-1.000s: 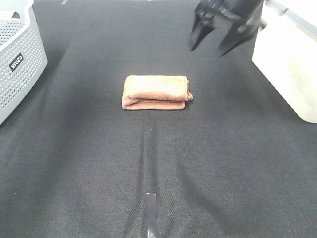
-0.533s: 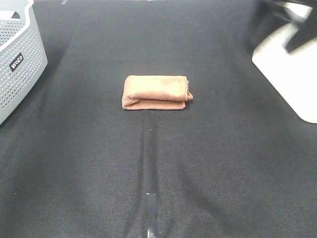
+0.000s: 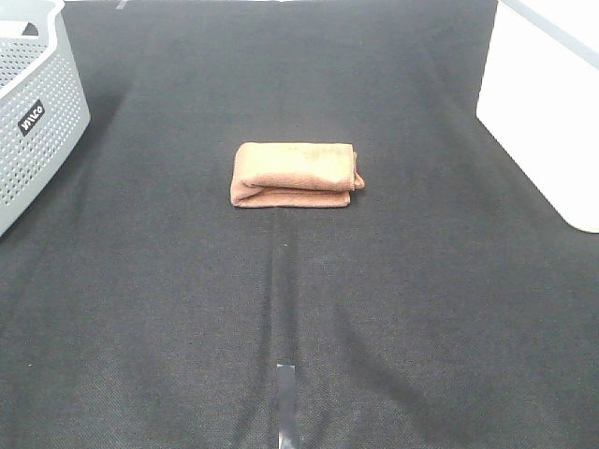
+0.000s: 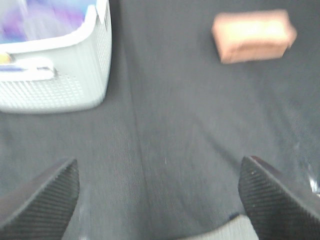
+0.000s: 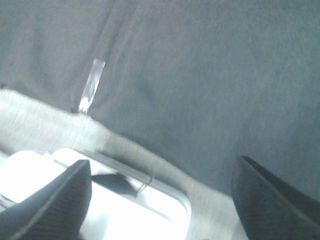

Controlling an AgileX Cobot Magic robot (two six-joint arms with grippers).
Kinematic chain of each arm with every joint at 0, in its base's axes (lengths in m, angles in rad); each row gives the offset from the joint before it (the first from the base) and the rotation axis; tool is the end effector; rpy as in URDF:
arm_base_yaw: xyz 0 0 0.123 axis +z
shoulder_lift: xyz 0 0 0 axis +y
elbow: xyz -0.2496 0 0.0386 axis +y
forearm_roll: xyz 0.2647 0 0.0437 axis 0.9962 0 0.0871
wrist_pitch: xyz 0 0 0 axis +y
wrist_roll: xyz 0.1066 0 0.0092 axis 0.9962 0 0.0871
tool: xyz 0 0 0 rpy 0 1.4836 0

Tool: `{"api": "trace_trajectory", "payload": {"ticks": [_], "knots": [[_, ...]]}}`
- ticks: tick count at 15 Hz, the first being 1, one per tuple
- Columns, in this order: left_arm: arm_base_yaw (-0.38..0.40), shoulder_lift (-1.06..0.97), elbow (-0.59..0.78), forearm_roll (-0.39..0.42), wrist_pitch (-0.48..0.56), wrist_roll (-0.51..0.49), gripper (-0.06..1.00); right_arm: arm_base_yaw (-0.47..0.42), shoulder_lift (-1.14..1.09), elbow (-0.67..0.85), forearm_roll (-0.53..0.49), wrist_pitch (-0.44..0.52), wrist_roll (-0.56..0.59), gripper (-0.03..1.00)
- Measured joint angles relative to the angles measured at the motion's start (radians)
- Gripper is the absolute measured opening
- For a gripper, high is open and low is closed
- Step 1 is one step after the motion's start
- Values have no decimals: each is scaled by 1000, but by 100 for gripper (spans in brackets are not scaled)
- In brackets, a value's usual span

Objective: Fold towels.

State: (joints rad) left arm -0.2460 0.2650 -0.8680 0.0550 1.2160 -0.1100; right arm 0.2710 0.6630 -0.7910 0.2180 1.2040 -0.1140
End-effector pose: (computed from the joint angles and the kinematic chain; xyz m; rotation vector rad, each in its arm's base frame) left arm 0.0545 -0.0080 0.3580 0.1315 2.0947 -0.1494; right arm 0.1312 0.0589 0.2970 -0.4678 2.5157 0.3507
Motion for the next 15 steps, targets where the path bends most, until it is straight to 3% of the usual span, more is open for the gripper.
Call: {"api": "trace_trajectory", "payload": {"ticks": [3,6,9,15], "knots": [[0,-208,95,-3,2,75,82,0,-310,170,-52,-11,0,73],[0,-249,200,-4,2,121,82,0,-507,252,-111,-91,0,73],[0,-249,306,-9,-29,152,82,0,-585,282,-130,-130,0,73],[0,-249,367,-130,-154,252,80,0,-587,282,-133,-132,0,73]]}}
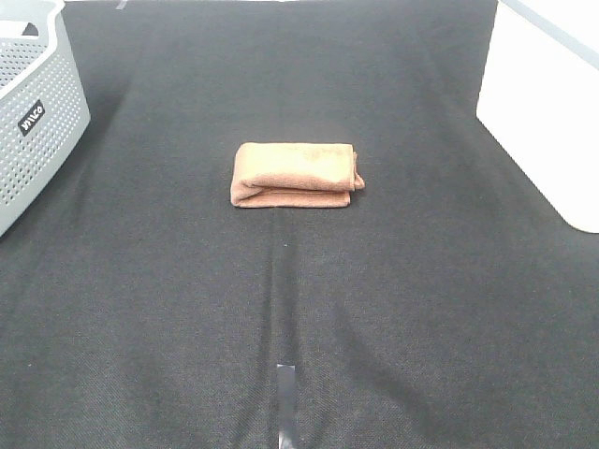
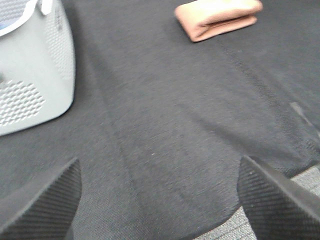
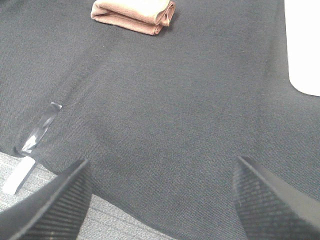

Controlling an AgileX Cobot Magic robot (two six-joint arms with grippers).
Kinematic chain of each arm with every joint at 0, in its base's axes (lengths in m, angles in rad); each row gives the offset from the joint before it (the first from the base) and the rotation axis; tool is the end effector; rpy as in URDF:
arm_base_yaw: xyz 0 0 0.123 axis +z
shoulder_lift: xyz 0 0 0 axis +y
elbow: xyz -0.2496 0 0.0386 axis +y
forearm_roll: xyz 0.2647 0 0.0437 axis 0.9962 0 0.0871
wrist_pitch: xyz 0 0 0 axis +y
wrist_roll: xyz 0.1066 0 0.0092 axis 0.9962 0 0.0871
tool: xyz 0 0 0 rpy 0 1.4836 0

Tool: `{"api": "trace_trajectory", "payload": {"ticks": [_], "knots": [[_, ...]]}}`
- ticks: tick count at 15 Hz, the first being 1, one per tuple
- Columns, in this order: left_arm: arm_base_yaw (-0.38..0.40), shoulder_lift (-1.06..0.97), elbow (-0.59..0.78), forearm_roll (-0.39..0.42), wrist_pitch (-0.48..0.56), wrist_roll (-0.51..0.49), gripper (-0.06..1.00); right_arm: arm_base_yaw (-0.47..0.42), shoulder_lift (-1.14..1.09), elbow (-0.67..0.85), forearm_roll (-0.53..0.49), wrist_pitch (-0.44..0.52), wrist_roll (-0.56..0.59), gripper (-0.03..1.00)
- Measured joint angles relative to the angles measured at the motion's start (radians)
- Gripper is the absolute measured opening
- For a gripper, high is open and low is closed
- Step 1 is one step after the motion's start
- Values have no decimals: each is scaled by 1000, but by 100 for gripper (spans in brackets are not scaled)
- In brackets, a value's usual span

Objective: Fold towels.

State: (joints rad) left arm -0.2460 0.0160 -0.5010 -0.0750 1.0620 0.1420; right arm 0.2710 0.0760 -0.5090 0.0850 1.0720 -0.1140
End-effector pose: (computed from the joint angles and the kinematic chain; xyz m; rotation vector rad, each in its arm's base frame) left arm 0.0556 -0.0212 0.2774 0.4003 2.0226 -0.1544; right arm 0.0623 0.0256 0.2753 -0.4077 2.0861 0.1963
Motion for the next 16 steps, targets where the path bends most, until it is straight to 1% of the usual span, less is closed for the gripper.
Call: {"api": "trace_trajectory", "payload": {"ticks": [2,8,9,10,13,15,16], "knots": [[0,0,0,-15,-3,21,80,0,0,0,0,0,0,73],[0,0,0,-19,-3,22,80,0,0,0,0,0,0,73],[0,0,0,-19,-3,23,80,-5,0,0,0,0,0,73],[8,0,0,-19,-4,23,80,-29,0,0,1,0,0,73],[125,0,0,-19,-4,23,80,-152,0,0,2,0,0,73],[196,-18,0,-19,-4,24,80,-197,0,0,2,0,0,73],[216,-20,0,-19,-4,25,80,-202,-1,0,2,0,0,73]]}}
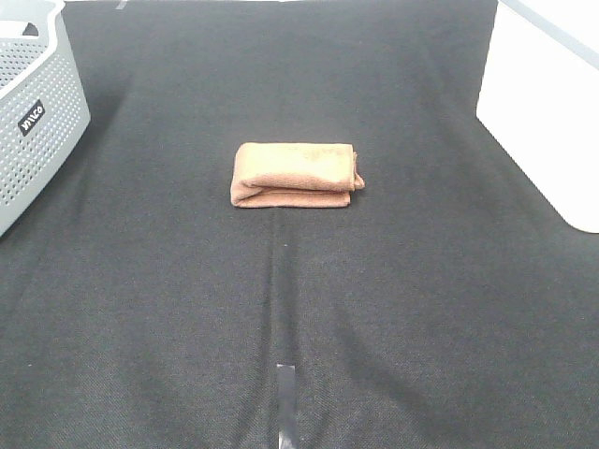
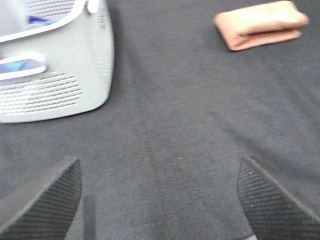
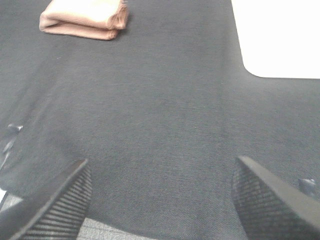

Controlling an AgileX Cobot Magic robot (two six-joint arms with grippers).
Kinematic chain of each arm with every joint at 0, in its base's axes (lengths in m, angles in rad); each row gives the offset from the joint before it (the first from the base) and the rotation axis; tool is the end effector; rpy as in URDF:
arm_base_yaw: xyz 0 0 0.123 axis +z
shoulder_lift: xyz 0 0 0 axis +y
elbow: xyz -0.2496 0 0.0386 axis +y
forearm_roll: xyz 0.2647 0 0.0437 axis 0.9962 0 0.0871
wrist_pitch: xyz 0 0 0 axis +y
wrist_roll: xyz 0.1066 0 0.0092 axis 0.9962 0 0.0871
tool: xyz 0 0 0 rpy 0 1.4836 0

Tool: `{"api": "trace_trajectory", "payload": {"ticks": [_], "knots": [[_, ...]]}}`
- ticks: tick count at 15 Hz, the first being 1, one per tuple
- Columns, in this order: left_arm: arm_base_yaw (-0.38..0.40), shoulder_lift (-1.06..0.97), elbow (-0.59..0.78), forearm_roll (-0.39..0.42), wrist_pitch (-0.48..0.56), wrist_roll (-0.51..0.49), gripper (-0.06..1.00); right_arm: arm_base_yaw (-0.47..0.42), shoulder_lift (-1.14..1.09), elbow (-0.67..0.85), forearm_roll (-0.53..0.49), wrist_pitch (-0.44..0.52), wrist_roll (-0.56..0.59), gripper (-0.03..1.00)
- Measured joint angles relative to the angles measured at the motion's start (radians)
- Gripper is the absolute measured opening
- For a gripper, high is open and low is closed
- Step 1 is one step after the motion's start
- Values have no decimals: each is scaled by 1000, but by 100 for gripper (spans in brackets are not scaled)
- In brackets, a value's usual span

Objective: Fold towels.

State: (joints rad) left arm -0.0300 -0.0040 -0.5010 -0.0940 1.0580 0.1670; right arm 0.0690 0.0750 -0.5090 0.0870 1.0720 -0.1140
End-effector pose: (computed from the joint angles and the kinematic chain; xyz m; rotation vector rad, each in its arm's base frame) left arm 0.0558 -0.0104 0.2791 0.2044 2.0228 -0.0262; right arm 0.0660 0.0127 0.2754 -0.1948 2.1103 0.0790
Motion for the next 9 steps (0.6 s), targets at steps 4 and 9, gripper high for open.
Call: {"api": "trace_trajectory", "payload": {"ticks": [4,9], "knots": [[16,0,0,0,0,0,80,-1,-77,2,3,-1,0,73],[16,-1,0,0,0,0,80,-1,-81,2,3,-1,0,73]]}}
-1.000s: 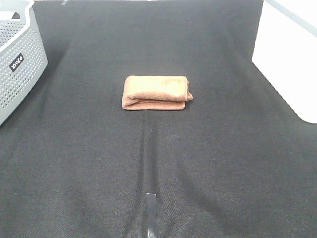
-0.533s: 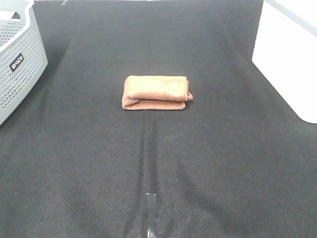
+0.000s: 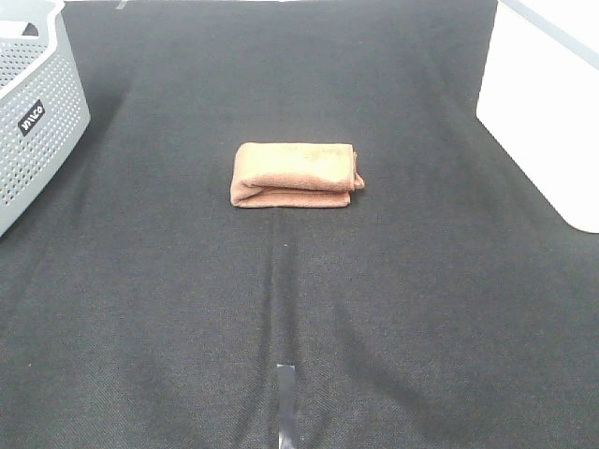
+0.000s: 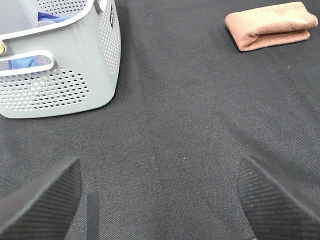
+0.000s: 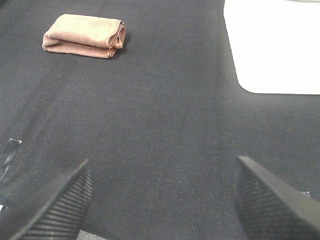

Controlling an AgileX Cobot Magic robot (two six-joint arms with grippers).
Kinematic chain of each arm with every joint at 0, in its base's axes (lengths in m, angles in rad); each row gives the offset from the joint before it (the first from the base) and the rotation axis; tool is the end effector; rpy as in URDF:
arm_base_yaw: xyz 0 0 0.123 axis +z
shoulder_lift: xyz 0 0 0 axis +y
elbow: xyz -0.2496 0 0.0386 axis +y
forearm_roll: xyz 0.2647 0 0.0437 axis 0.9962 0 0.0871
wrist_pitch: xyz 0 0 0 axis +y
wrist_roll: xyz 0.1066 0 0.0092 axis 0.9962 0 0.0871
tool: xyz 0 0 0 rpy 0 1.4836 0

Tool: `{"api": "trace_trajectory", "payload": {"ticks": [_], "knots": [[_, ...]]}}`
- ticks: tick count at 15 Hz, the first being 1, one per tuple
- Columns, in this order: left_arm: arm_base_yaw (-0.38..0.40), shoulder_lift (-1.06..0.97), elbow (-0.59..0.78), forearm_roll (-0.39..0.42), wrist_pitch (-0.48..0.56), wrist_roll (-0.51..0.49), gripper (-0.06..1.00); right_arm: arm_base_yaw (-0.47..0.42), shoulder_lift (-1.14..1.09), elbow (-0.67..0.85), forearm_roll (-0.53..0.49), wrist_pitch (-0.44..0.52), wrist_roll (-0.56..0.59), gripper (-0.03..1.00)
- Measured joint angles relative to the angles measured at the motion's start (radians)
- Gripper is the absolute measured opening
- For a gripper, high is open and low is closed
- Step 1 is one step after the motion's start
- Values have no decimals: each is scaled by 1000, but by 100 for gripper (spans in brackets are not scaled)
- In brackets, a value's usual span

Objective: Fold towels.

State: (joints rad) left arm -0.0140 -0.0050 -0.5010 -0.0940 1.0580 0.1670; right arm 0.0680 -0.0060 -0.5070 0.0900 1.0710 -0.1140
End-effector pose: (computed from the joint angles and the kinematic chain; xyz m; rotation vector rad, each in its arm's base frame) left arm 0.0558 -0.0095 0.2791 0.1881 2.0233 -0.0160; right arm 0.0537 0.0121 0.2798 -0.1907 2.0303 0.0788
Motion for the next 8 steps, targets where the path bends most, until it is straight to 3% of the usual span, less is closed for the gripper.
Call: {"api": "trace_trajectory", "payload": {"ticks": [8], "knots": [[0,0,0,0,0,0,80,0,0,0,0,-1,0,73]]}}
